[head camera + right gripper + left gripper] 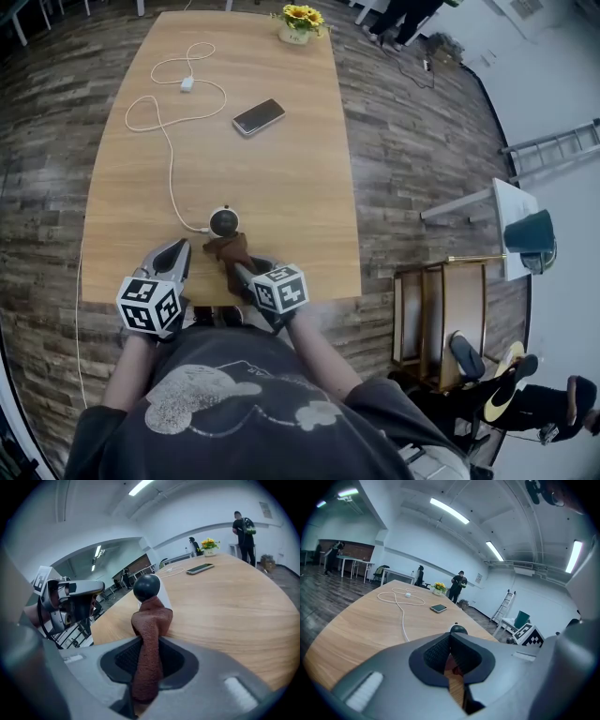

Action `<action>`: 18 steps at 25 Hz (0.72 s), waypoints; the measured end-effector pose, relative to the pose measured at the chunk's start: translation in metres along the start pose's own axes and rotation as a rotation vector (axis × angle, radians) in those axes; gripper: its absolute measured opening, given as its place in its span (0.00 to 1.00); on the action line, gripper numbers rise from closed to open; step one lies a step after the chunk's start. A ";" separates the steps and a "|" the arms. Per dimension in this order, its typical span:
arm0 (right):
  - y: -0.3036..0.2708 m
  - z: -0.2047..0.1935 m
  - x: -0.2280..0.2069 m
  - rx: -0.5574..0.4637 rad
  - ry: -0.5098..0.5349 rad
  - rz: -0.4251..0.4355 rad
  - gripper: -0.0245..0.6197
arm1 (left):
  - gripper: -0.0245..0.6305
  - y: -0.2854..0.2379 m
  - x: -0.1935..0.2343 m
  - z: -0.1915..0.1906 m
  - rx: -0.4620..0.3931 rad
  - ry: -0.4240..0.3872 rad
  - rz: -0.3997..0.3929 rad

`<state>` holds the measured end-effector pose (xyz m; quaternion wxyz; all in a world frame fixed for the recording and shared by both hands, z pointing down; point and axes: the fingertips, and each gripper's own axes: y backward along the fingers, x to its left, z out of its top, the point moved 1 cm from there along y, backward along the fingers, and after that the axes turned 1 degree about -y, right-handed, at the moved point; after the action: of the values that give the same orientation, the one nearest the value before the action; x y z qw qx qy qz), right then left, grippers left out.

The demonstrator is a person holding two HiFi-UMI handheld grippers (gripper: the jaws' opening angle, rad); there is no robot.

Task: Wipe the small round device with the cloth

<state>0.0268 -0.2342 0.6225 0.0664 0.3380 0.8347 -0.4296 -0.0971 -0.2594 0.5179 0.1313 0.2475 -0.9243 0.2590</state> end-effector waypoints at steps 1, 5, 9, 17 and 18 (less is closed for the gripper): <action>0.001 -0.001 0.000 -0.001 -0.012 -0.002 0.16 | 0.07 0.000 0.002 -0.001 0.002 0.007 -0.001; 0.016 0.002 -0.004 -0.029 -0.027 -0.022 0.15 | 0.07 -0.002 0.005 -0.003 0.007 0.009 -0.010; 0.046 0.021 -0.020 -0.125 -0.061 -0.074 0.16 | 0.07 -0.004 0.007 0.003 -0.006 0.002 -0.019; 0.075 0.073 -0.044 -0.329 -0.111 -0.135 0.16 | 0.07 -0.006 0.006 0.007 -0.015 -0.006 -0.038; 0.070 0.076 -0.042 -0.326 -0.104 -0.128 0.16 | 0.07 -0.006 0.006 0.007 -0.015 -0.007 -0.042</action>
<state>0.0885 -0.2852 0.5448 0.1359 0.2461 0.9086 -0.3089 -0.0997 -0.2701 0.5165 0.1355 0.2665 -0.9214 0.2484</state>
